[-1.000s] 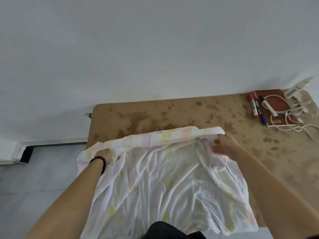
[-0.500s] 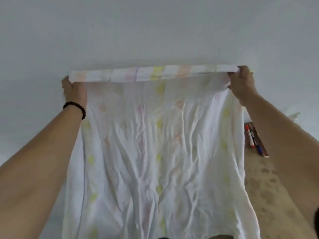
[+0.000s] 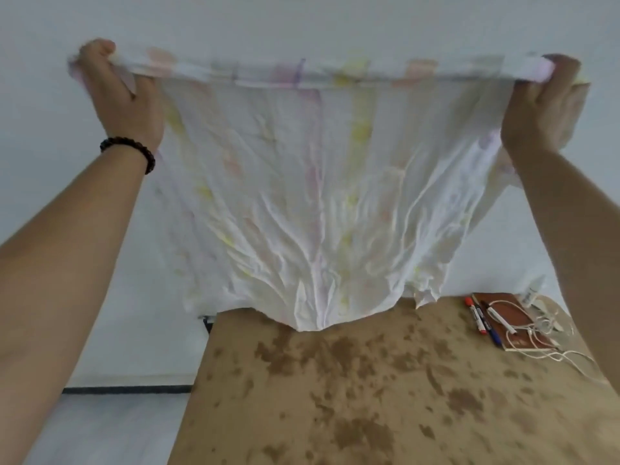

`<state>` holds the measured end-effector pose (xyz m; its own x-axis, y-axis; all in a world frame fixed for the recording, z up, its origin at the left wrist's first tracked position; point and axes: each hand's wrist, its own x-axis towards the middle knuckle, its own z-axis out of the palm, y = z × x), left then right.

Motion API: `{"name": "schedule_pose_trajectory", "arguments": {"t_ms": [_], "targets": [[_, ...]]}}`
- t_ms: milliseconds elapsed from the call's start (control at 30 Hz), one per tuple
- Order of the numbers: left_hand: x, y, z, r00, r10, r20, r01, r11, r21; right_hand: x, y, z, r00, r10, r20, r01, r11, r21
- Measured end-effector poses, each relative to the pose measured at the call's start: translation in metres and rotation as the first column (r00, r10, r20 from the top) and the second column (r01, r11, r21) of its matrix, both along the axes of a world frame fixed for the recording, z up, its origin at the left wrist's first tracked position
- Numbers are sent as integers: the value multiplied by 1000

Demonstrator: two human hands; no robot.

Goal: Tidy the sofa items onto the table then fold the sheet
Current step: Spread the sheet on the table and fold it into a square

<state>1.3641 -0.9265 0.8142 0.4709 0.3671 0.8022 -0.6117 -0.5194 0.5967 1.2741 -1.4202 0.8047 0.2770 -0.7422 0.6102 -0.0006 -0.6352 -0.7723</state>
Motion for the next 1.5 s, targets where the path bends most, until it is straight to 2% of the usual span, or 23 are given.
{"name": "schedule_pose_trajectory", "arguments": {"t_ms": [133,233,300,400,467,567,700,733,800,900,967,1100,1133,1200,1233,1300,1367,1433,1500], "targets": [[-31,20,-57,1000,5,-29,-4,1000,12,-53,23,-62,998,46,-45,-48,997,-53],[-55,31,-126,995,24,-101,-19,999,47,-91,36,-129,981,109,-159,-112,994,-10],[-79,37,-181,977,38,-211,-29,999,43,-115,42,-179,947,112,-301,-108,994,30],[-126,48,-266,916,40,-399,-13,997,70,-155,51,-251,827,75,-557,-24,995,98],[-162,54,-321,845,58,-532,3,993,114,-184,65,-296,769,108,-630,-8,987,160],[-219,63,-396,659,152,-737,4,979,206,-230,91,-357,660,246,-710,-58,959,279],[-283,77,-470,247,262,-933,87,953,290,-279,109,-428,435,283,-855,-27,953,301],[-295,80,-482,146,283,-948,114,947,300,-289,113,-443,368,297,-881,-22,950,311],[-317,88,-503,2,315,-949,181,933,310,-306,116,-470,205,324,-924,-12,944,328],[-350,100,-524,-129,361,-923,269,909,318,-335,121,-501,-94,332,-939,-41,941,337],[-366,106,-530,-143,381,-914,299,896,327,-350,123,-511,-167,337,-926,-44,936,349],[-374,105,-528,-99,536,-838,369,802,469,-357,127,-511,-113,346,-931,-18,936,350],[-374,102,-526,-49,581,-812,359,769,529,-356,127,-509,-83,349,-933,-17,936,352],[-373,94,-523,121,605,-787,364,710,602,-354,129,-507,-24,356,-934,-15,934,356],[-372,89,-524,205,580,-788,398,686,609,-354,130,-507,-15,353,-935,-17,935,354],[-370,75,-529,303,479,-824,517,644,564,-355,132,-508,-51,344,-938,-30,938,346],[-369,58,-539,294,392,-872,650,586,483,-359,133,-512,-125,334,-934,-51,938,342],[-371,41,-549,257,393,-883,725,526,445,-363,134,-514,-178,307,-935,-73,943,324],[-376,26,-554,261,425,-867,678,559,478,-367,131,-513,-204,283,-937,-93,947,306]]}}
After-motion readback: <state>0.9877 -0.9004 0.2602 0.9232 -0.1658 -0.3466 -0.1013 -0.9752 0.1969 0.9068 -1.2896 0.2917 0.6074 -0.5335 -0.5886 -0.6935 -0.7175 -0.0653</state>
